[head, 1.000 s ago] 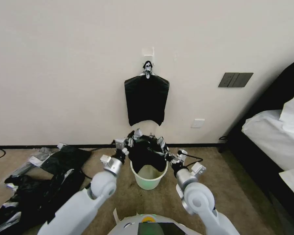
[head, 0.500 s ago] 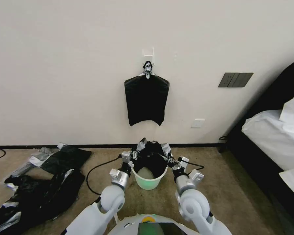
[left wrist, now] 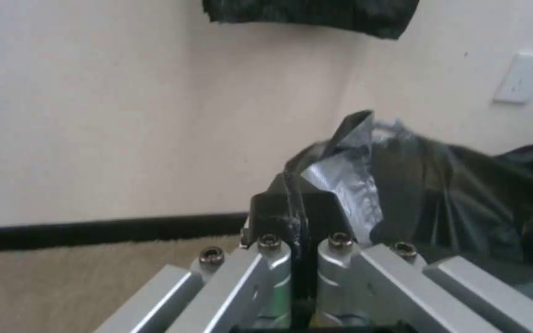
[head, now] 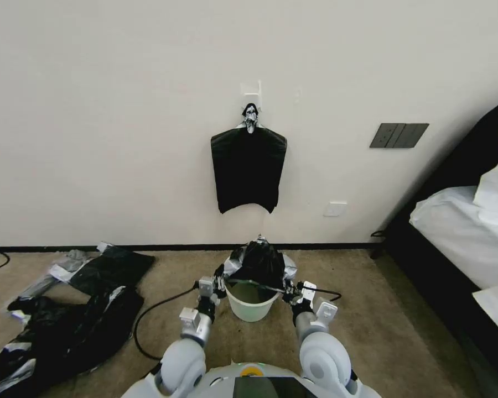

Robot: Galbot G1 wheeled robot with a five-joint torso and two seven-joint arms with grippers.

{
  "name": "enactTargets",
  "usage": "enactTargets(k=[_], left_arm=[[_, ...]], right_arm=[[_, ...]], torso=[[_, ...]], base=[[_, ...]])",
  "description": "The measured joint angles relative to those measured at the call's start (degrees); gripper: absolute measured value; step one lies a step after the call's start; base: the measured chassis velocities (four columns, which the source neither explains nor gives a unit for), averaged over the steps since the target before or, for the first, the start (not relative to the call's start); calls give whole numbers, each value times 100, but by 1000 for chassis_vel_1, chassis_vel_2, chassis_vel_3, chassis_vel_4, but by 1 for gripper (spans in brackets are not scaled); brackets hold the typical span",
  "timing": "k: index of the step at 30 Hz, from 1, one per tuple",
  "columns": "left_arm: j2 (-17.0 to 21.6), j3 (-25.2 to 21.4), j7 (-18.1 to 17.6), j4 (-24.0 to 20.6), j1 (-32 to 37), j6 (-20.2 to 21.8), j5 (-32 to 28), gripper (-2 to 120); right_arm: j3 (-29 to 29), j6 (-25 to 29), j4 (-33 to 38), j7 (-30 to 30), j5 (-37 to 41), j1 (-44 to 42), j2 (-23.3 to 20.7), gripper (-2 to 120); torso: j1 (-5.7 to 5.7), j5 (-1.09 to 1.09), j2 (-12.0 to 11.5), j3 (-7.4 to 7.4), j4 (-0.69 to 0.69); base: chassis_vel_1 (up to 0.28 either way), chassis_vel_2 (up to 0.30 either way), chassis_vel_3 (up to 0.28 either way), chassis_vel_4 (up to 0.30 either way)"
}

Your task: Place a trash bag onto the trash bin.

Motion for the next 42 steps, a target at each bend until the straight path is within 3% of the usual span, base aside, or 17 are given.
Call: enactTargets(k=[8,22,35,42], left_arm=[[9,-36,-363,-260,496,285,349,0],[114,-108,-601,-292,899,446,497,0],[80,4,-592,168,680,547,349,0],[39,101,-584,704,100,544,340,0]], right_arm=[[-134,-660,78,474,531,37,-126,0],[-342,-1057,7,640,829,104,-200,0],[-405,-1135,-569,602,839,406,-157,0],[-486,-1103,-840,471,700,586,-75,0]], torso=[[0,0,0,0,0],[0,0,0,0,0],[1,0,-1,1,-1],[1,-1,-1,1,-1]], base=[[0,0,0,0],[0,0,0,0],[0,0,0,0],[0,0,0,0]])
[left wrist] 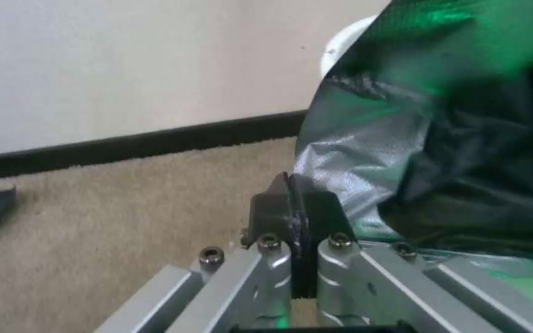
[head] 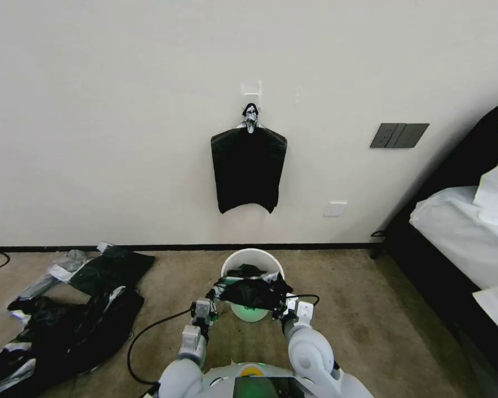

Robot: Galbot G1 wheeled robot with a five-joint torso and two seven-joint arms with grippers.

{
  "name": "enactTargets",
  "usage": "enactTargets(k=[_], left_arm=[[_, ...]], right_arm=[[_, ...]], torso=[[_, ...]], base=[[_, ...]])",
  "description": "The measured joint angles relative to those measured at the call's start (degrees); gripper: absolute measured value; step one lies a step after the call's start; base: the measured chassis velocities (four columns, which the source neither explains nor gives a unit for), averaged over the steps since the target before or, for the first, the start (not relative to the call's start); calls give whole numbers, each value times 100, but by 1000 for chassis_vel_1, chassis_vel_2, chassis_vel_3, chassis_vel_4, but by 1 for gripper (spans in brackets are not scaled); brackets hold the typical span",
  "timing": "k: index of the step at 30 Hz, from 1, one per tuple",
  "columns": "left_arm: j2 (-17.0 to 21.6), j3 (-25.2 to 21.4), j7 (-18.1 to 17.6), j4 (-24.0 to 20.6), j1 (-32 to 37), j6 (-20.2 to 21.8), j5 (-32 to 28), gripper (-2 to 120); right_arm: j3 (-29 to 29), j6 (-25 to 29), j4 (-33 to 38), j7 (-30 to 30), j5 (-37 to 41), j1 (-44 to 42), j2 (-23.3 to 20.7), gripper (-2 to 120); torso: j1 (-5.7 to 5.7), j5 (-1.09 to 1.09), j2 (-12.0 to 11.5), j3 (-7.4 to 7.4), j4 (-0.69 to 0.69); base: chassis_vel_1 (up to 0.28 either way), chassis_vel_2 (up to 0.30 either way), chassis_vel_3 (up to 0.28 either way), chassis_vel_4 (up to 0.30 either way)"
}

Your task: Place a trash bag onto the trash bin.

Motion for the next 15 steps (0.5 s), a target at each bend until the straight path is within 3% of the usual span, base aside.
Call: enactTargets(k=[11,15], left_arm=[[-82,144,34,161,-260,-128,-6,0],[-15,99,98,4,-40,-118,-7,11]], right_arm=[[12,174,-175,-276,-301,-49,20,0],[1,173,15,-282,-367,-210,-31,8]], torso=[[0,1,0,0,0],[0,0,0,0,0]], base=[[0,0,0,0],[0,0,0,0]])
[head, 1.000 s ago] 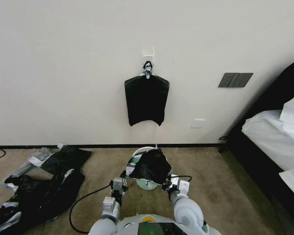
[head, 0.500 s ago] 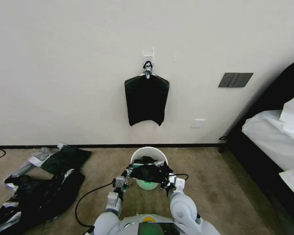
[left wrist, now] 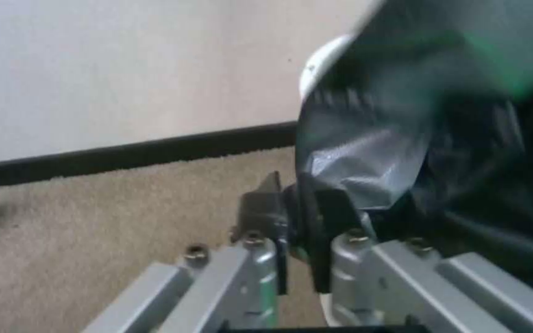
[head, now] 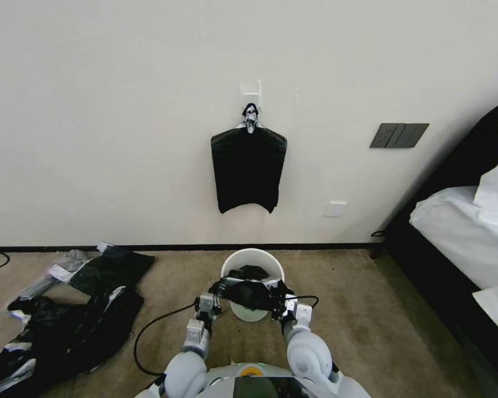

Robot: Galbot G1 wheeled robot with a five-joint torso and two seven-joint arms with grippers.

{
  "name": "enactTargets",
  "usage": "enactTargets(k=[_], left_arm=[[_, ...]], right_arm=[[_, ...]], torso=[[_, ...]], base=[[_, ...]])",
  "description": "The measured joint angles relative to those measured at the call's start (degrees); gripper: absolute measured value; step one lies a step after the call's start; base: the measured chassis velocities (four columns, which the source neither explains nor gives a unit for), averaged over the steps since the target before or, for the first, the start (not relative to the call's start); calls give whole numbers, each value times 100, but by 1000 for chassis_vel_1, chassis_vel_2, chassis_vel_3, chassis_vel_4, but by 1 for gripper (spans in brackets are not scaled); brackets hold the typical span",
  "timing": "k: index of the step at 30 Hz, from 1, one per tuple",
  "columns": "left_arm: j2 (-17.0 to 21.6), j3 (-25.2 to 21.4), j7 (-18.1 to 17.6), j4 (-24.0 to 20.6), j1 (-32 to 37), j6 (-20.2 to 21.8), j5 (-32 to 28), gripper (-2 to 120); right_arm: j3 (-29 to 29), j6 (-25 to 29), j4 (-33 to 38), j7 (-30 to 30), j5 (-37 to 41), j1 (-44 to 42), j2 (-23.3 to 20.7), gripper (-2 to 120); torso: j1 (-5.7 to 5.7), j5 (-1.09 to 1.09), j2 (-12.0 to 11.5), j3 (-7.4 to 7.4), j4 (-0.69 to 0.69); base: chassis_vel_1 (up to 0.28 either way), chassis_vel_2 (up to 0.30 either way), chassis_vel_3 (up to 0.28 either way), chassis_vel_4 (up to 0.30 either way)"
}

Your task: Place a trash bag onto the trash bin.

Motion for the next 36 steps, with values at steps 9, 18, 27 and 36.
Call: enactTargets(k=[9,18,27,36], left_arm=[[101,-408,81,-314,542,9,3,44],[184,-721,77,-627,877,-198,154,78],[255,-846,60,-830,1029,-390,237,100],[262,-1259,702,-653,1023,-1549,658,100]], right_arm=[[31,0,399,2,-99,-327,-151,41],[148,79,810,-150,-509,-793,-337,76],[345,241,1221,-223,-799,-1291,-539,100],[761,732,1861,-1441,-1940,-1883,-870,100]], torso=[[0,0,0,0,1],[0,0,0,0,0],[0,0,0,0,1],[0,0,0,-1,0]], base=[[0,0,0,0],[0,0,0,0],[0,0,0,0],[0,0,0,0]])
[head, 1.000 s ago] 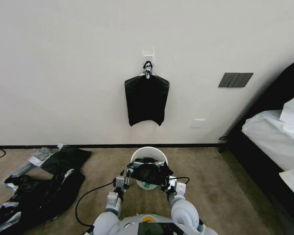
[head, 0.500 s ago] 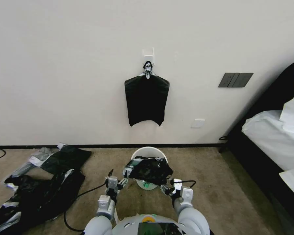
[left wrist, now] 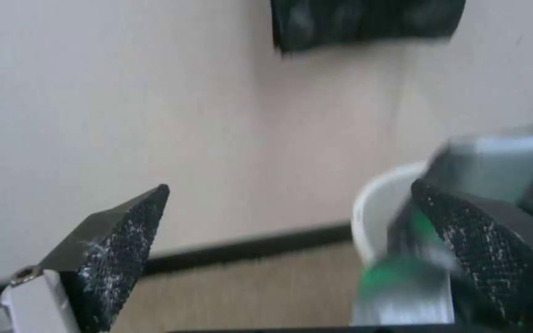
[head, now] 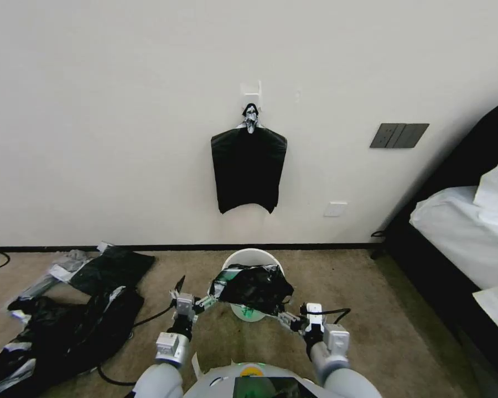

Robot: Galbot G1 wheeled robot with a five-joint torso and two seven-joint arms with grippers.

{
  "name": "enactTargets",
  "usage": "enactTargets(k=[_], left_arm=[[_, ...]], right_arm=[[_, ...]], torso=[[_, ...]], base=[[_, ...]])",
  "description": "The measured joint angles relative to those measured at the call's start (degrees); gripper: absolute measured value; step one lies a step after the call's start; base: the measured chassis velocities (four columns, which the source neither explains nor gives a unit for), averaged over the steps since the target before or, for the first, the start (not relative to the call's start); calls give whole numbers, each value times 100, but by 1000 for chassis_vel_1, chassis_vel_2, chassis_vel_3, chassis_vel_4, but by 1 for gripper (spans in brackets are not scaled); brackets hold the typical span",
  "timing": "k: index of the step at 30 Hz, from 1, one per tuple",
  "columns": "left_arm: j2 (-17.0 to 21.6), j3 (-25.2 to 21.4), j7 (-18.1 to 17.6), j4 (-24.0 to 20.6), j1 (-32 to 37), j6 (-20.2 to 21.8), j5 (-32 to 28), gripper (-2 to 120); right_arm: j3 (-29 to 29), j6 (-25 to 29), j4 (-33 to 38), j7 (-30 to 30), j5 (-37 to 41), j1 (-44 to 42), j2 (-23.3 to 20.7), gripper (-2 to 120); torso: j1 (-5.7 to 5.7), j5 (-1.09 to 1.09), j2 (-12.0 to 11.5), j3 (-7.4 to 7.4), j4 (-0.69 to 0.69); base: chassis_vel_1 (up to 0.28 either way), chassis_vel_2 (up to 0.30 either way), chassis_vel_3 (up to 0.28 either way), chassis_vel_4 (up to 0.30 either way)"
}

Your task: Place a trash bag onto the trash bin.

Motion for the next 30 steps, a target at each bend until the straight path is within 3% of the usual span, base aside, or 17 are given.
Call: enactTargets(k=[3,6,11,15,16,18,19,23,25,26,29,30], left_arm=[[-40,-190,199,-22,35,-337,17,100],[-144,-545,375,-186,133,-607,24,100],[-262,-890,383,-382,189,-609,-31,100],[-466,-1356,361,-506,202,-394,36,100],[-466,-1356,361,-506,202,-394,36,100],[-587,-1559,389,-609,265,-261,172,100],[-670,-1664,434,-687,331,-232,208,100],[-811,-1794,532,-771,429,-231,238,100],[-991,-1826,602,-780,503,-303,325,100],[-991,-1826,602,-780,503,-303,325,100],[-1140,-1779,656,-735,638,-404,565,100],[-1140,-1779,656,-735,638,-404,565,100]], right_arm=[[152,355,267,-359,-337,-144,-92,100],[652,1121,387,-1008,-684,-231,-290,100],[1222,1241,388,-1294,-96,331,-603,100],[1803,115,191,-1496,2030,1950,-1366,100],[1803,115,191,-1496,2030,1950,-1366,100],[1879,-480,-395,-2148,2743,2938,-1839,100],[1773,-720,-736,-2558,2915,3427,-2053,100],[1250,-1072,-1354,-3171,3042,4307,-2314,100],[363,-1522,-2200,-3819,3072,5399,-2404,100],[363,-1522,-2200,-3819,3072,5399,-2404,100],[-694,-1915,-3050,-4562,2986,6364,-2415,100],[-694,-1915,-3050,-4562,2986,6364,-2415,100]], torso=[[0,0,0,0,0],[0,0,0,0,0],[0,2,0,0,0],[0,0,0,0,1],[0,0,0,0,1],[0,3,0,1,4],[0,0,0,1,3],[0,2,0,1,0],[0,-1,0,1,2],[0,-1,0,1,2],[0,2,0,1,-2],[0,2,0,1,-2]], base=[[0,0,0,0],[0,0,0,0],[0,0,0,0],[0,0,0,0],[0,0,0,0],[0,0,0,0],[0,0,0,0],[0,0,0,0],[0,0,0,0],[0,0,0,0],[0,0,0,0],[0,0,0,0]])
